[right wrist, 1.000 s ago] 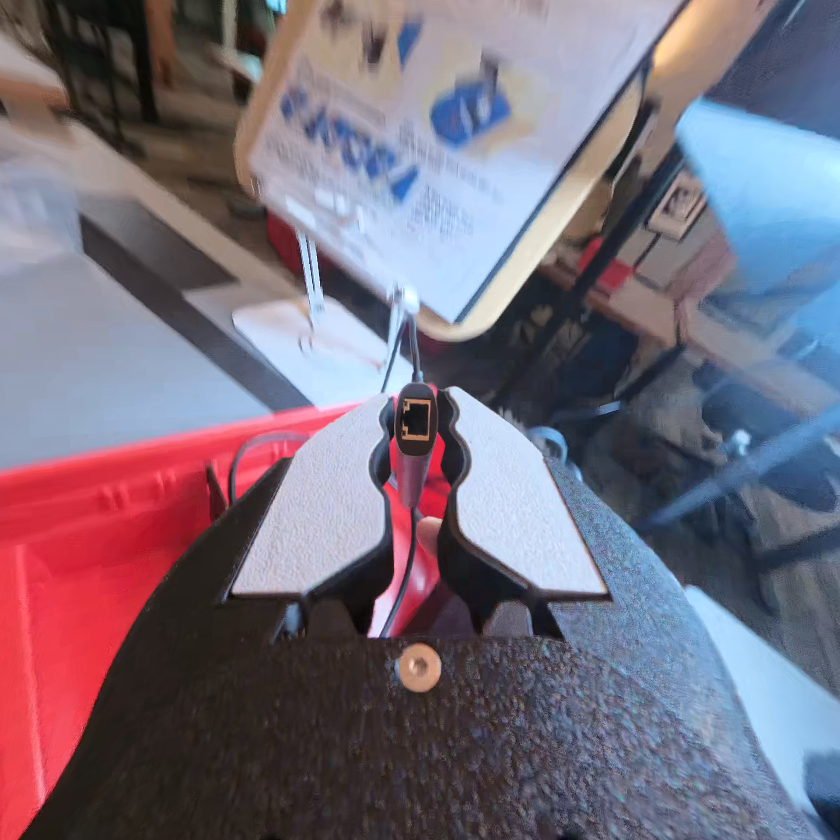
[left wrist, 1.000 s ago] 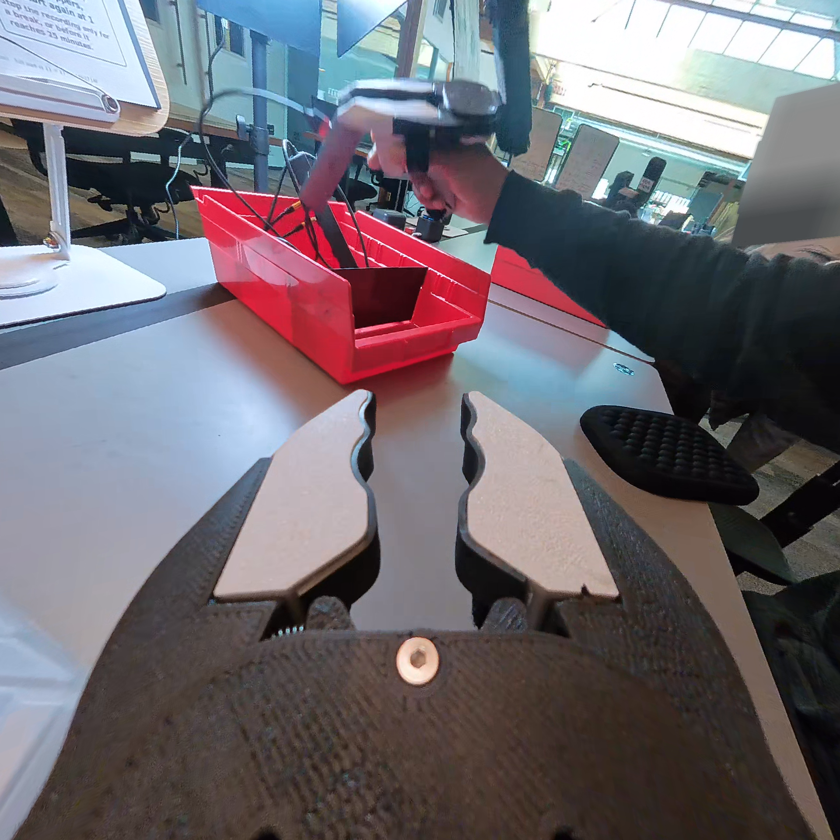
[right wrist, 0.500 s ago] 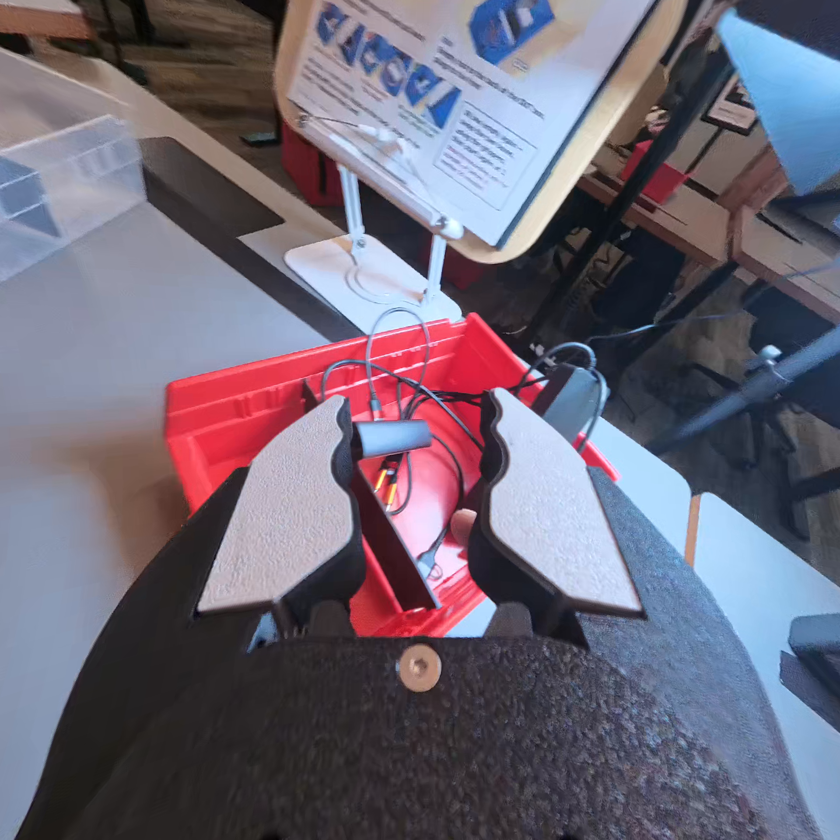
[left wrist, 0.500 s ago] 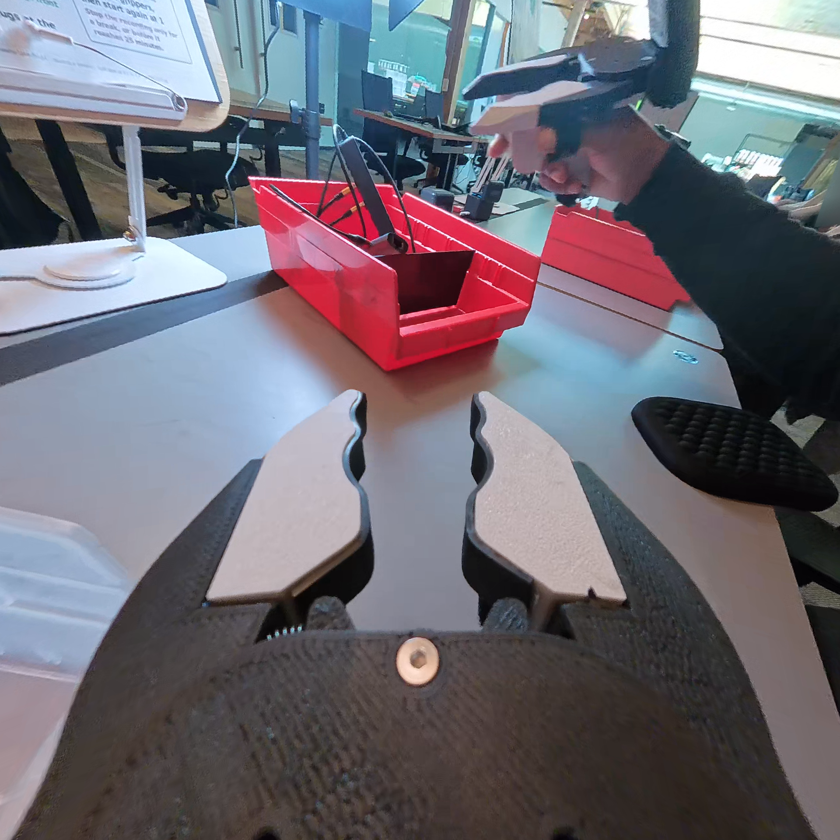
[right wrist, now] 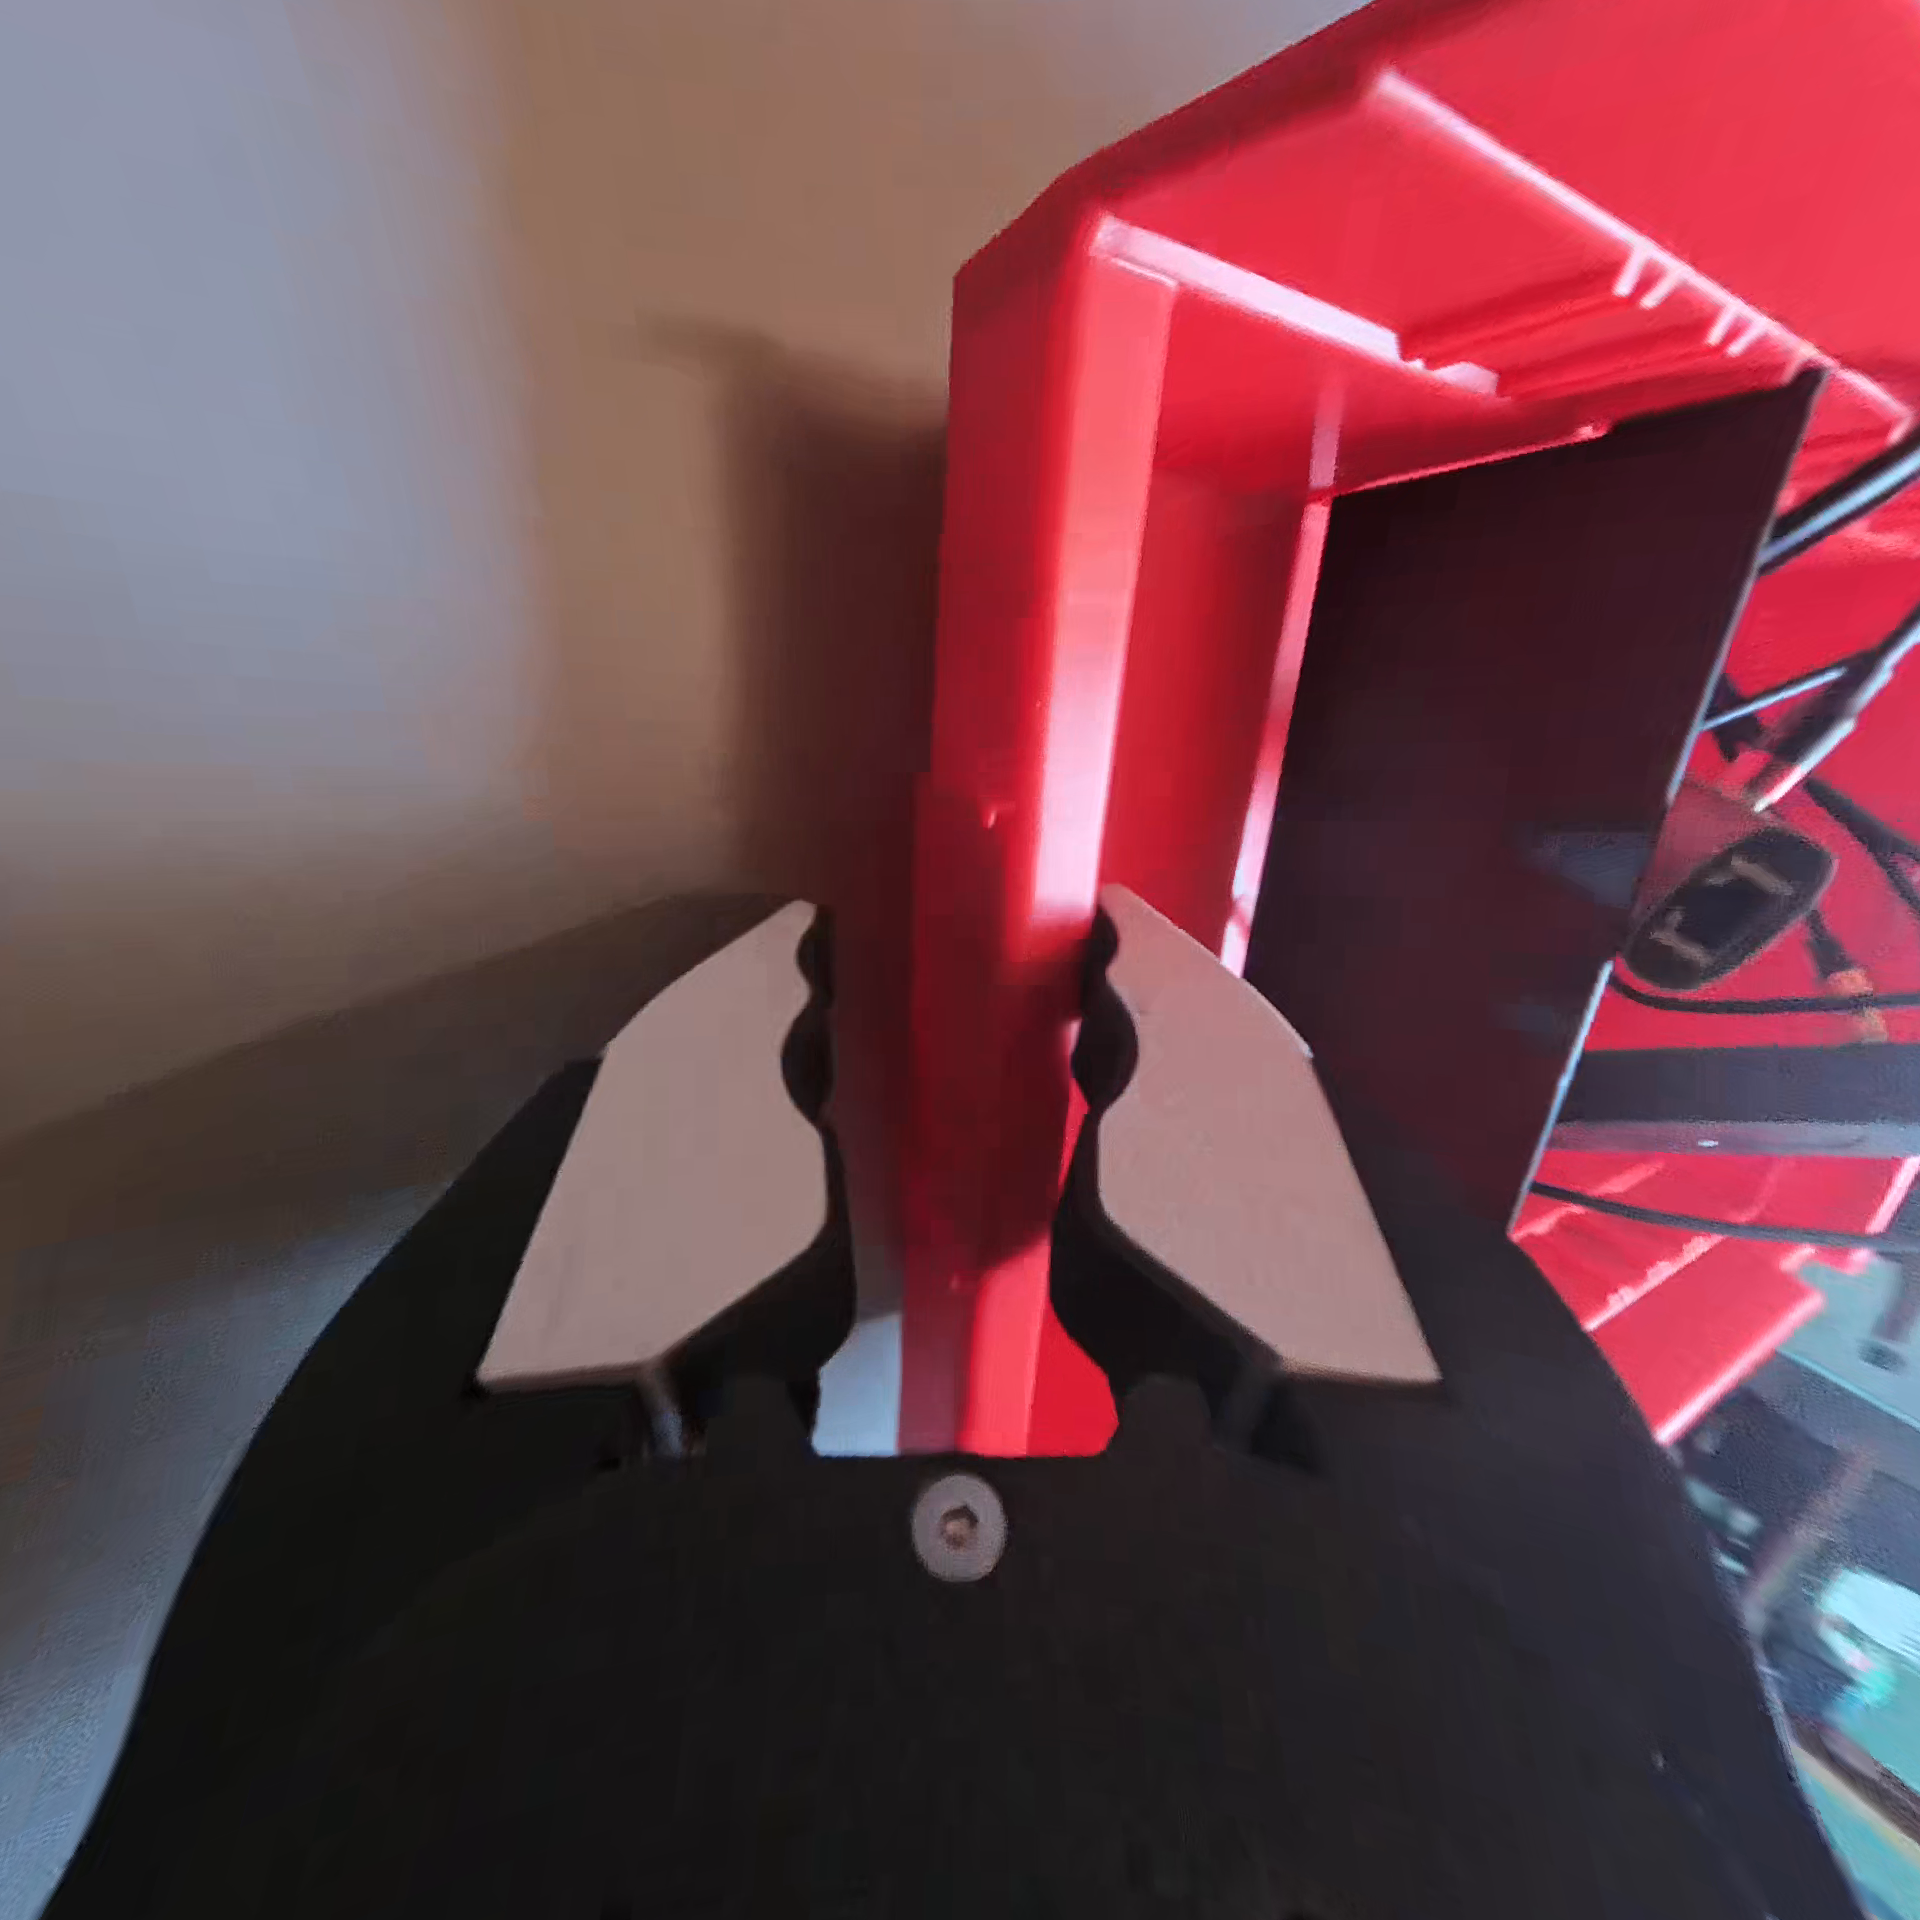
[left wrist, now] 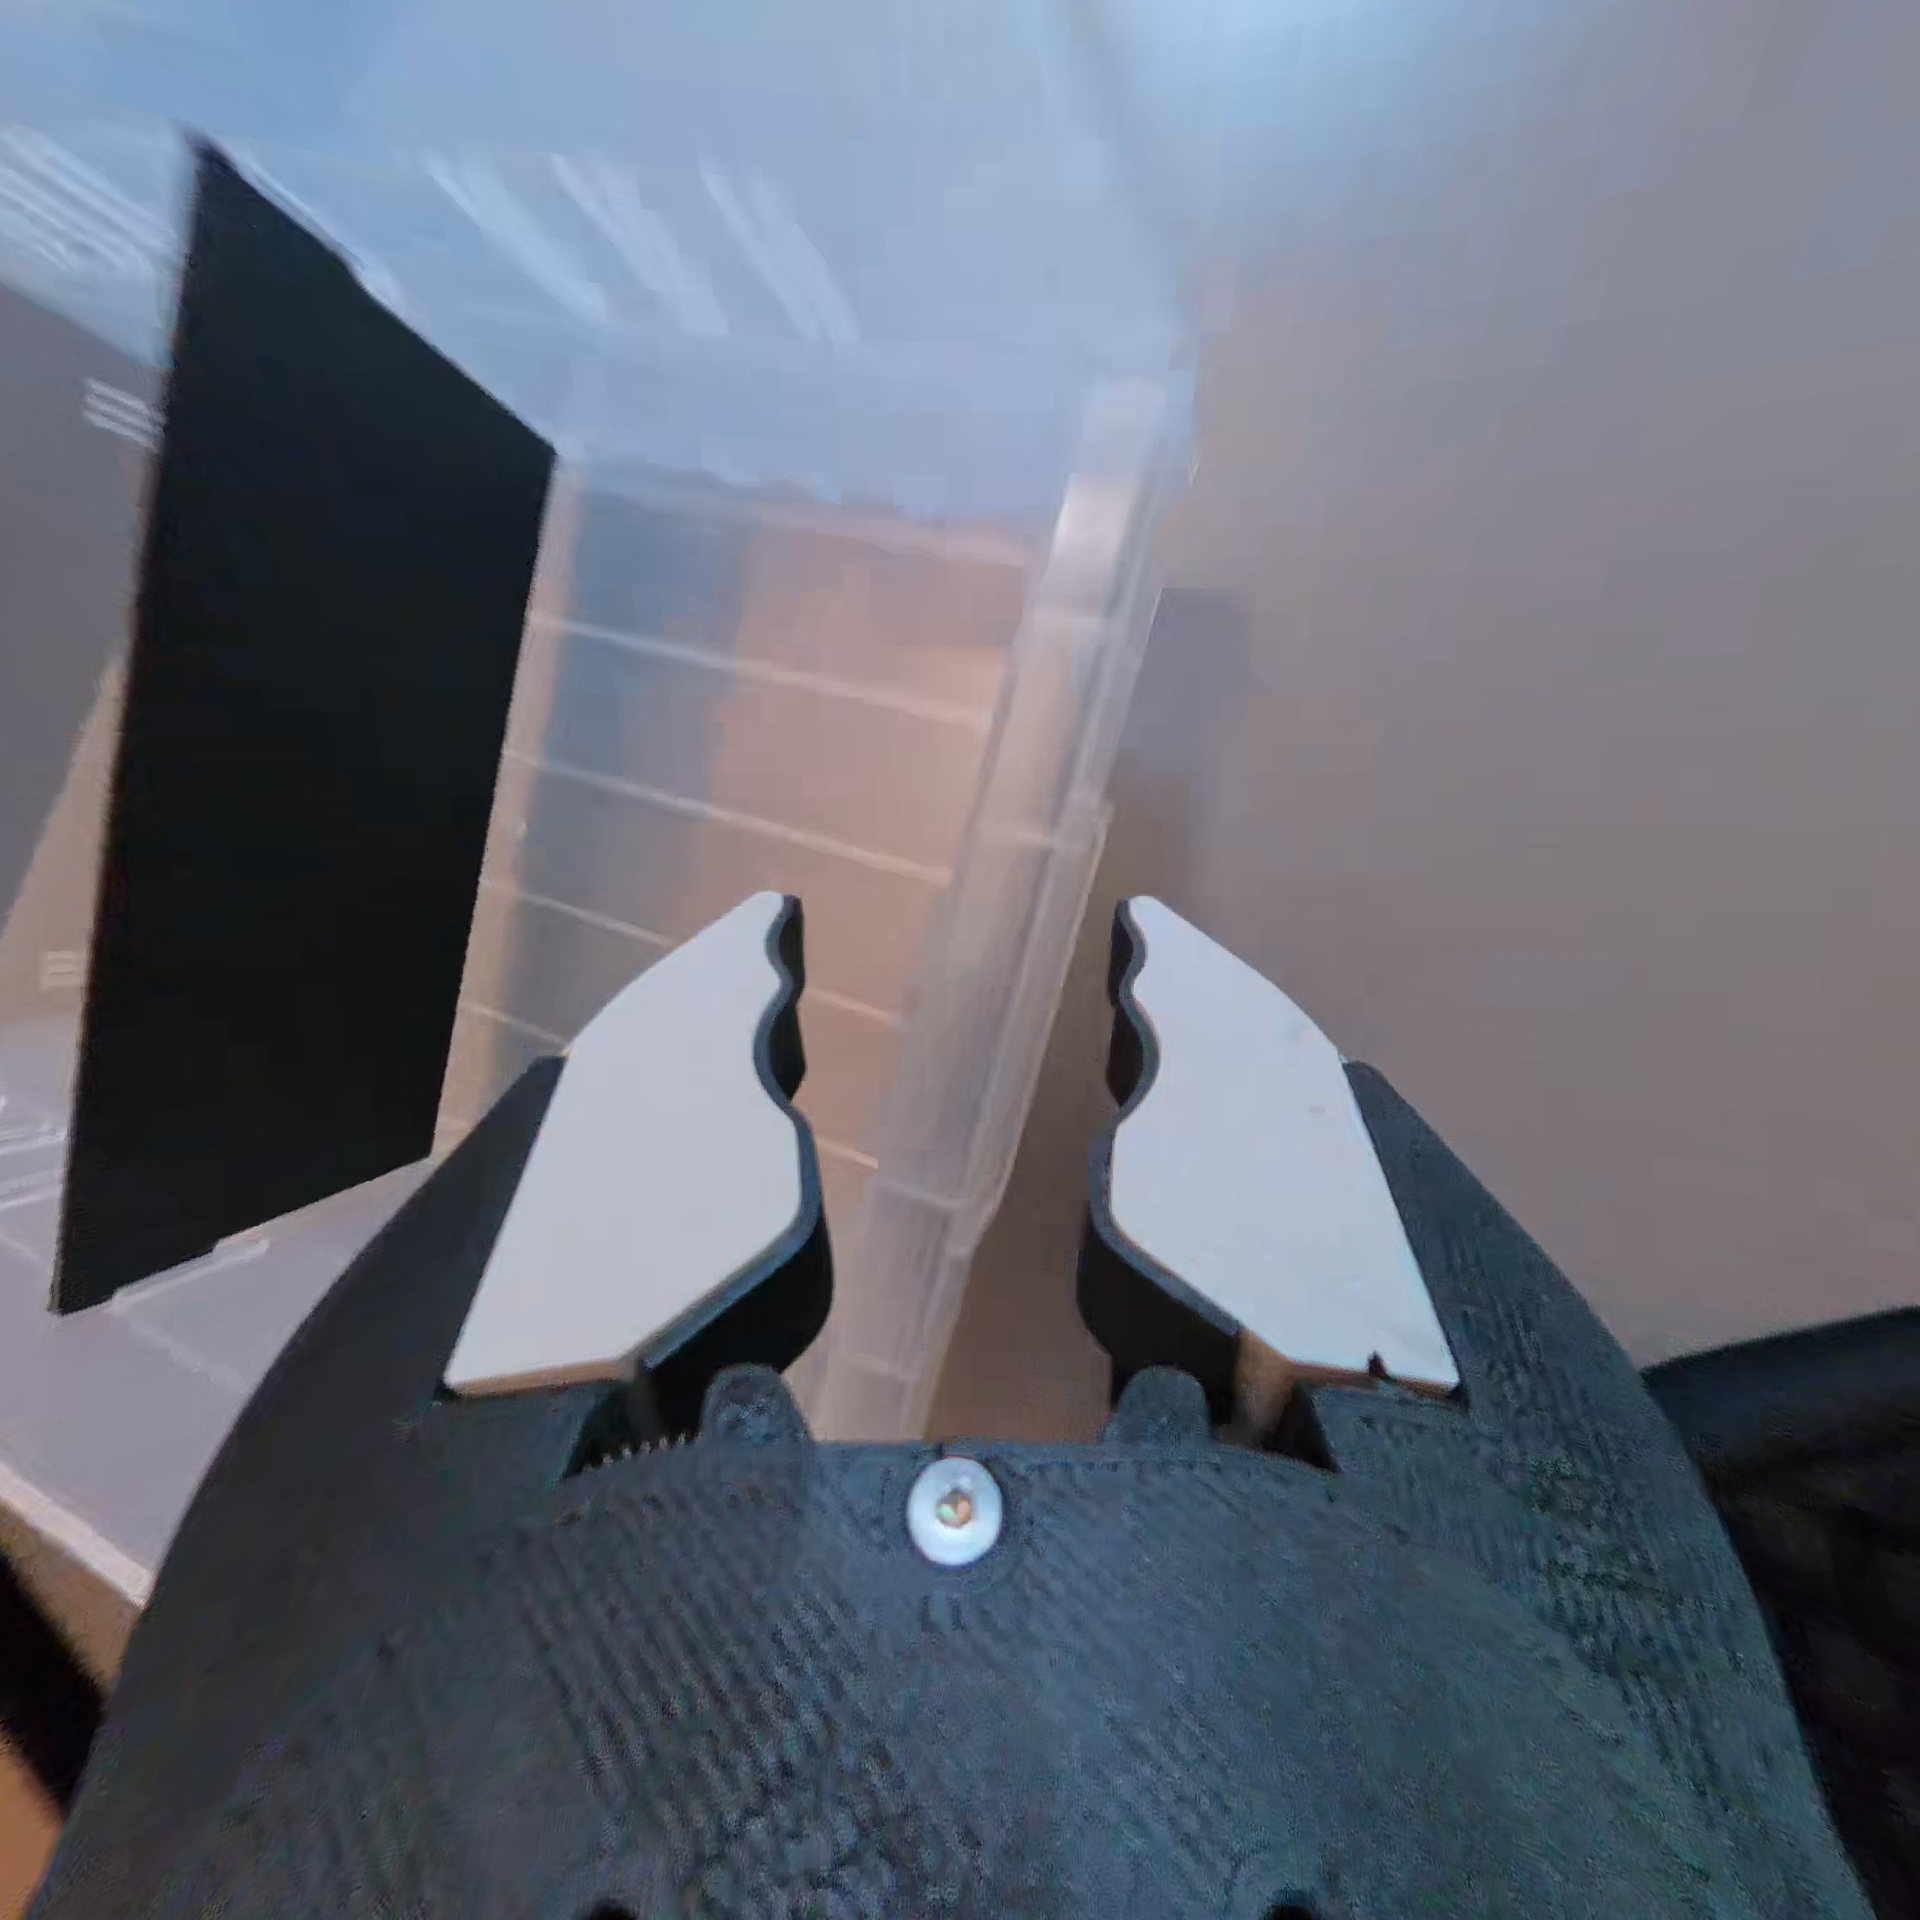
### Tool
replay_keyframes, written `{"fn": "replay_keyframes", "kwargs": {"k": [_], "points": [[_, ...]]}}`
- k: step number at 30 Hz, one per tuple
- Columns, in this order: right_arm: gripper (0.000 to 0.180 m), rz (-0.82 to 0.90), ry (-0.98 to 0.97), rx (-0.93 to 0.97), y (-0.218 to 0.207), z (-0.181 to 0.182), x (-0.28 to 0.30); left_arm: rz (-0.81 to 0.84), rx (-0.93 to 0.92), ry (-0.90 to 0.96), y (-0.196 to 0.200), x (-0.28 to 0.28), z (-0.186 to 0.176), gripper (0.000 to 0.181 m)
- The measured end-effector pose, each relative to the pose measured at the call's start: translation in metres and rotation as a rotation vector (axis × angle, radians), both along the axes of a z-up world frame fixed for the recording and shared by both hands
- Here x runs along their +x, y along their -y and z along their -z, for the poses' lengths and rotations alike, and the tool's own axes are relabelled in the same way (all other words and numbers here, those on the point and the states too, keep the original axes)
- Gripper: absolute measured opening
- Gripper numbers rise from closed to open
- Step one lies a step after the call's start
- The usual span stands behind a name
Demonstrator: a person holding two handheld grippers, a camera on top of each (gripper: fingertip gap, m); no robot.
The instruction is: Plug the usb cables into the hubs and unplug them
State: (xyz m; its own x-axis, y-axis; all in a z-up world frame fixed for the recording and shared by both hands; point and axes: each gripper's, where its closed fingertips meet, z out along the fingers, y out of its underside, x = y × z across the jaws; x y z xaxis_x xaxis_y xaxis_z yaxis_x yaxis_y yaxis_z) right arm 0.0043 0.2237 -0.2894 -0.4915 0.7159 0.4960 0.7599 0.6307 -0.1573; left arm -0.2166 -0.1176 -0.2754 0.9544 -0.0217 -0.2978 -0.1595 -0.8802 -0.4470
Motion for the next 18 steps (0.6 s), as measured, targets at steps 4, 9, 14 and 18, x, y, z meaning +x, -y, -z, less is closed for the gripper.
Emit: {"fn": "replay_keyframes", "kwargs": {"k": [4, 9, 14, 18], "points": [[0.030, -0.059, -0.019, 0.043, 0.000, 0.001, -0.009, 0.091, -0.064, -0.094, -0.005, -0.005, 0.022, 0.032], [0.030, -0.166, -0.048, 0.026, 0.035, 0.000, 0.011, 0.217, -0.030, -0.163, -0.036, 0.018, 0.021, 0.032], [0.030, -0.283, -0.104, -0.002, 0.097, -0.002, 0.036, 0.436, 0.008, -0.210, -0.095, 0.062, 0.019, 0.032], [0.032, -0.294, -0.180, -0.050, 0.144, -0.006, 0.044, 0.527, 0.063, -0.245, -0.140, 0.078, 0.014, 0.035]]}}
